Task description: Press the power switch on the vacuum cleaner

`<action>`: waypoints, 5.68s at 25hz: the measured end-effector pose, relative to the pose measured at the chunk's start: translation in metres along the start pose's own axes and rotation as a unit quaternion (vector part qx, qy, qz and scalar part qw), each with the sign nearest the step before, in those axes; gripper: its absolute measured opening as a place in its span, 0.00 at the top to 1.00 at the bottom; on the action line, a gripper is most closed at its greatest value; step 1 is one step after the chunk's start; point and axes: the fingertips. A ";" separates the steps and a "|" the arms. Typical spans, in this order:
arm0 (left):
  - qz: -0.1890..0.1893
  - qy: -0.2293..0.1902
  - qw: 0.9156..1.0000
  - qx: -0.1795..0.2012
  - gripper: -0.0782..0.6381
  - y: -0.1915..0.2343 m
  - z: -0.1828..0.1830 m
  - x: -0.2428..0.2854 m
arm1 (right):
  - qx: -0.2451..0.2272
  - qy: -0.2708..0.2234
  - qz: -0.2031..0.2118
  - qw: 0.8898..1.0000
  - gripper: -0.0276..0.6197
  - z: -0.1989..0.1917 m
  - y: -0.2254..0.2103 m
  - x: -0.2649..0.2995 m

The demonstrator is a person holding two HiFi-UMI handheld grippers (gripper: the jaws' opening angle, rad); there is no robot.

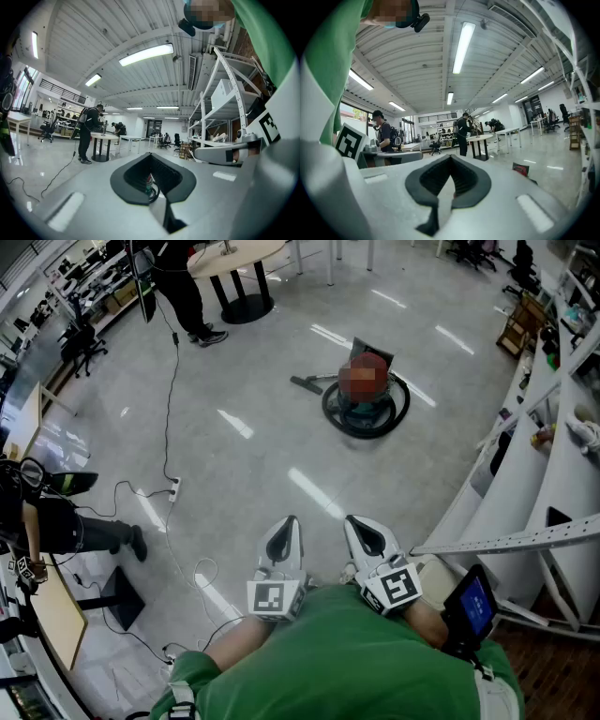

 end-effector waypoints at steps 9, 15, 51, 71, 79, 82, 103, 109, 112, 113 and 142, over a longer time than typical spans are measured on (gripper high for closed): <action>0.004 0.008 1.000 -0.006 0.88 0.002 -0.001 -0.002 | 0.021 0.002 -0.003 1.000 0.96 0.004 0.004 0.000; 0.004 0.009 1.000 -0.006 0.88 0.001 -0.008 -0.003 | 0.016 -0.004 -0.008 1.000 0.96 0.000 -0.001 -0.004; -0.106 0.008 0.994 -0.021 0.88 -0.123 -0.032 0.083 | 0.018 -0.025 -0.085 0.996 0.96 0.007 -0.128 -0.063; -0.151 0.019 0.987 -0.042 0.88 -0.093 -0.052 0.202 | 0.016 -0.021 -0.149 0.988 0.96 0.003 -0.209 0.010; -0.168 0.013 0.984 -0.057 0.88 -0.058 -0.050 0.261 | 0.006 -0.018 -0.167 0.986 0.96 0.008 -0.235 0.065; -0.172 0.007 0.983 -0.059 0.88 -0.040 -0.050 0.276 | 0.000 -0.018 -0.171 0.985 0.96 0.008 -0.239 0.089; -0.066 0.015 0.997 -0.048 0.88 0.075 -0.056 0.330 | 0.018 0.007 -0.085 0.996 0.96 -0.016 -0.249 0.228; -0.039 0.019 0.998 -0.034 0.88 0.095 -0.058 0.377 | 0.028 0.002 -0.044 0.999 0.96 -0.014 -0.280 0.279; -0.035 0.021 0.999 -0.029 0.88 0.095 -0.057 0.407 | 0.030 -0.007 -0.034 0.999 0.96 -0.008 -0.303 0.299; -0.034 0.017 0.999 -0.027 0.88 0.095 -0.056 0.417 | 0.030 -0.010 -0.031 0.999 0.96 -0.006 -0.311 0.305; -0.238 0.061 0.968 -0.048 0.88 0.051 -0.108 0.639 | 0.022 -0.008 -0.240 0.971 0.96 -0.013 -0.489 0.357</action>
Point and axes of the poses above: the fingertips, and each gripper's own axes: x forward along the fingers, y to its left, z out of its top, and after that the axes turned 10 degrees about -y, right-handed
